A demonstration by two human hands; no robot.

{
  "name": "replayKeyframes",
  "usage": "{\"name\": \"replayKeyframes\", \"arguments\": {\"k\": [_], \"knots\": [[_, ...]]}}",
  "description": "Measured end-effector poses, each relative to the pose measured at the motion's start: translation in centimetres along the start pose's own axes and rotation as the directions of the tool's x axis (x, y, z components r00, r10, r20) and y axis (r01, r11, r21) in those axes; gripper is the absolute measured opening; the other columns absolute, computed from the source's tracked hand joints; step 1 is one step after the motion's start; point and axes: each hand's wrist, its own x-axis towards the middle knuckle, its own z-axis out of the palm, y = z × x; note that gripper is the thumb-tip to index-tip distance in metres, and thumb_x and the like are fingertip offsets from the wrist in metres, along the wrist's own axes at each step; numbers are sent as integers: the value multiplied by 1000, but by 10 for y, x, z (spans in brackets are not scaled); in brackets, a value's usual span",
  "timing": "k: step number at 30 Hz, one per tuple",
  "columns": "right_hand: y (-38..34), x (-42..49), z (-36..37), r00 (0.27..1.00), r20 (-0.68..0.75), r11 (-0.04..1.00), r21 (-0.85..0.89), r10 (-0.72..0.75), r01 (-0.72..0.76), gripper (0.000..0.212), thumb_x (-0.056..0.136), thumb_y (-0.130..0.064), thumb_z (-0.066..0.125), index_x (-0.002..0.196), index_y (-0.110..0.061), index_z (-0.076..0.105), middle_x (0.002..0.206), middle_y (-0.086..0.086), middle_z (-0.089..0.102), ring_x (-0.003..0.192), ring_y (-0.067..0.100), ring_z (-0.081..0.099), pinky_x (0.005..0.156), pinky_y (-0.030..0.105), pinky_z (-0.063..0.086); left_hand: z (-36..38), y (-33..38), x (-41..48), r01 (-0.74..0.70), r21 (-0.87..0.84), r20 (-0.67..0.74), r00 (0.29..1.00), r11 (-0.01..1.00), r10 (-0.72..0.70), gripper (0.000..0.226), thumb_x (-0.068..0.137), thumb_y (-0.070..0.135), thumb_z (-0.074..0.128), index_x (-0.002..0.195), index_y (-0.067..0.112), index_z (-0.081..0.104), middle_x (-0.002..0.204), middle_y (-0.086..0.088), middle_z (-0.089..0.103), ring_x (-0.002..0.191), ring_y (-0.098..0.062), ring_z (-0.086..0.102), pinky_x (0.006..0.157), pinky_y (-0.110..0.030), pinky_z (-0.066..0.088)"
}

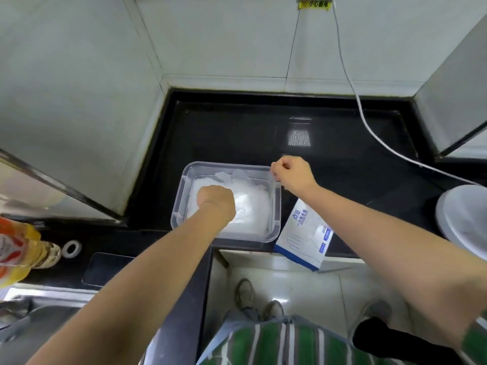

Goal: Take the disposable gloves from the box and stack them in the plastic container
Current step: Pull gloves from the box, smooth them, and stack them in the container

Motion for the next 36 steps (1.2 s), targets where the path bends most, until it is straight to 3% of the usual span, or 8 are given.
{"name": "replayKeyframes", "arguments": {"k": [4,10,16,20,24,30,33,36], "knots": [[37,-15,-31,991,-67,966,-222,120,-132,27,95,-33,56,96,-7,64,92,9,65,85,23,61,74,33,48,-24,31,-10,-53,-249,-184,983,967,7,17,98,30,50,90,19,60,81,-1,56,75,-15,53,60,-21,37],[83,-39,-44,936,47,852,-432,349,-296,42,90,-37,64,122,-12,58,111,6,61,96,25,62,77,34,53,-36,90,-30,-398,-648,-327,915,650,235,10,96,17,52,96,16,62,79,3,59,77,-21,60,63,-26,47],[93,-48,-48,923,-35,872,-317,382,-373,17,88,-30,65,99,-16,63,91,6,64,71,25,62,48,24,42,-8,143,-25,-260,-676,-38,947,689,320,41,100,16,51,139,9,42,133,-13,52,112,-31,58,94,-37,51],[103,-46,-55,904,-4,880,-227,428,-417,17,87,-25,69,95,-11,65,92,7,65,81,25,64,63,28,49,10,150,-21,-185,-646,92,944,740,316,43,98,15,51,138,5,39,137,-15,37,112,-34,55,95,-38,47],[104,-47,-60,966,1,947,196,258,-253,18,90,-18,65,75,-12,58,84,8,61,79,22,59,63,29,49,18,153,-20,-190,-632,141,925,751,353,42,96,14,55,134,3,41,136,-11,26,103,-32,56,94,-35,45],[89,-47,-74,983,-65,910,394,171,-132,4,93,-15,55,89,-14,52,86,6,60,76,17,59,68,30,50,18,152,-17,-165,-701,142,921,694,363,44,95,17,59,134,8,41,135,-10,26,109,-30,54,97,-31,44],[90,-46,-79,985,-19,897,415,174,-150,13,91,-6,59,92,-16,50,91,8,62,77,19,63,65,28,53,10,151,-13,-39,-863,148,934,505,326,46,89,27,65,128,11,47,128,-9,44,104,-25,58,88,-35,53],[93,-48,-83,977,-59,867,474,206,-154,21,88,0,61,93,-18,50,96,7,60,79,17,63,65,27,52,-7,146,-16,24,-999,36,923,35,382,56,80,36,74,127,16,51,116,-7,65,102,-22,65,86,-35,54]]}}
